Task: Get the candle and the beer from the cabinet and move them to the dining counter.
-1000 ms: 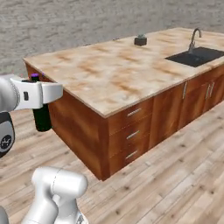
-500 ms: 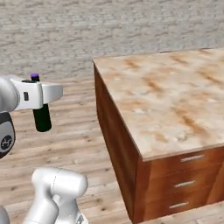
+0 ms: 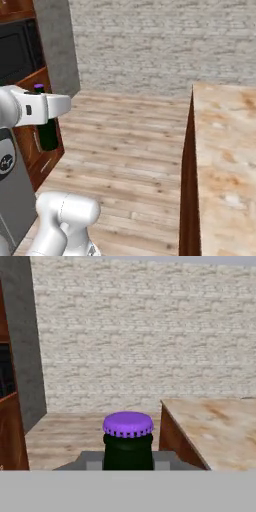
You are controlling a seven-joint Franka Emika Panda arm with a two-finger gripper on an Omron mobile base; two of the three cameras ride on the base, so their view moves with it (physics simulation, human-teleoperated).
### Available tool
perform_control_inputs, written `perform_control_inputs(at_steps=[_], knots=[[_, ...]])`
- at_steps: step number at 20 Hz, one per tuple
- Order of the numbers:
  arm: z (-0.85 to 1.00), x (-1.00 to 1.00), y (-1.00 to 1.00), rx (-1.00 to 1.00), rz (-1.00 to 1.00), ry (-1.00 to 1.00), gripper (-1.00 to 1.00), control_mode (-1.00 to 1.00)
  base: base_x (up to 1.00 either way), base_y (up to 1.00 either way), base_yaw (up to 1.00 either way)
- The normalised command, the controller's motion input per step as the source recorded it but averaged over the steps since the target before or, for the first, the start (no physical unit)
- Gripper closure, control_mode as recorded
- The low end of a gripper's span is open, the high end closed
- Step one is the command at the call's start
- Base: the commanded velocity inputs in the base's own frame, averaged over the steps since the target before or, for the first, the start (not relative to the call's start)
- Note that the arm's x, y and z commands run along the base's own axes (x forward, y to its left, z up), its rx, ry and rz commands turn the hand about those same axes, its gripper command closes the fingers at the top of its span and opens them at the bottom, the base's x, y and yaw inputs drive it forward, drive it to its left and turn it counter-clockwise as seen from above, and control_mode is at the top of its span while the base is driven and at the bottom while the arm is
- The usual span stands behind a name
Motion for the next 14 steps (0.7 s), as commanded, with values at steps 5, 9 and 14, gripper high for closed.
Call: perform_control_inputs(at_steps=[5,9,14], knots=[[0.0,0.0,0.0,0.0,0.0,0.0,1.0,1.0,1.0,0.16,0.58],[0.0,0.0,0.0,0.0,0.0,0.0,1.0,1.0,1.0,-0.14,0.05],[0.0,0.0,0.0,0.0,0.0,0.0,1.0,1.0,1.0,-0.01,0.0]])
